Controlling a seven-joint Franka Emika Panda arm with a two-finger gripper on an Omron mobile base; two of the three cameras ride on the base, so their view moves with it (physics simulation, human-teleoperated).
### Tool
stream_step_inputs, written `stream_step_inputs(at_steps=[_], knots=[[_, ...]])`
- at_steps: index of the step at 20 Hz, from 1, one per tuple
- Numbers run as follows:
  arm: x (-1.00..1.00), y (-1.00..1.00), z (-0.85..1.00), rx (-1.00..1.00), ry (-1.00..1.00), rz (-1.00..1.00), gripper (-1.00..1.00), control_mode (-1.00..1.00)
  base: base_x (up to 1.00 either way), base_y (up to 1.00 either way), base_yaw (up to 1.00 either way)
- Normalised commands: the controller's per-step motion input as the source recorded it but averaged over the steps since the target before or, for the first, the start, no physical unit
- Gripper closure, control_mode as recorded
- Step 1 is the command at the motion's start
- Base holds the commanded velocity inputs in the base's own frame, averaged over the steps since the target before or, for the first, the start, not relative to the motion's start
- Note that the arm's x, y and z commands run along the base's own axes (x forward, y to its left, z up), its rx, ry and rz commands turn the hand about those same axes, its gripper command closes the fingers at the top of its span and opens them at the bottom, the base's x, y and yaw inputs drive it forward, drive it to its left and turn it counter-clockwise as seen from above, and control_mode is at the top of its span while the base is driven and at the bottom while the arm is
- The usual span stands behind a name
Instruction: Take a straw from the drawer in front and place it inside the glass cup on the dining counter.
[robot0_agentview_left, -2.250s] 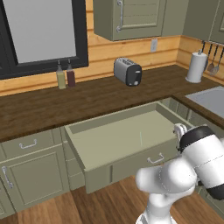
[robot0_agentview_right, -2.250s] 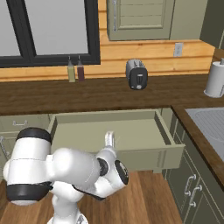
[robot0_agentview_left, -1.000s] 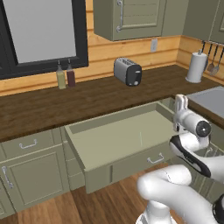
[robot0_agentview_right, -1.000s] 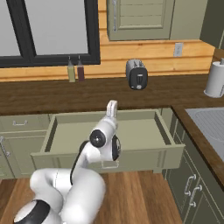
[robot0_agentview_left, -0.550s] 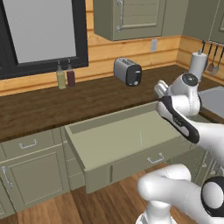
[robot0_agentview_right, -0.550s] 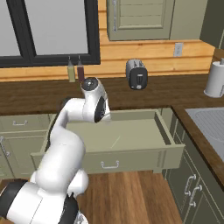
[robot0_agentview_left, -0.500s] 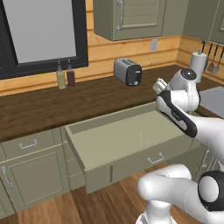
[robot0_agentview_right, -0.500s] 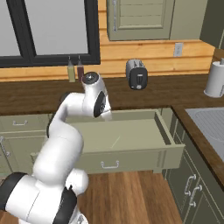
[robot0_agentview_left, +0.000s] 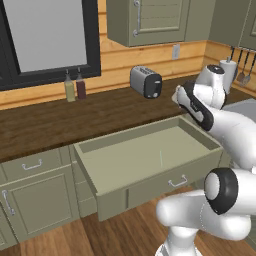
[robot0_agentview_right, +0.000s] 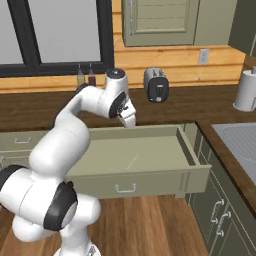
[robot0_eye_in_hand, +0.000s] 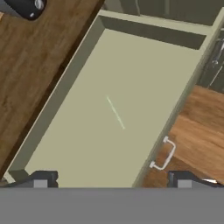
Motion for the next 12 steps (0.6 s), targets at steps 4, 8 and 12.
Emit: stream_step_inputs(at_steps=[4,8,12], knots=[[0.45,0.08,-0.81,-0.17,0.06,0.14,-1.00,-1.00,0.00,0.00,0.00],[0.53,0.03,-0.17,-0.15,0.38,0.11,-1.00,-1.00,0.00,0.00,0.00],[0.16,0.00,-0.19,-0.01,0.15,0.10,-1.00,-1.00,0.00,0.00,0.00]])
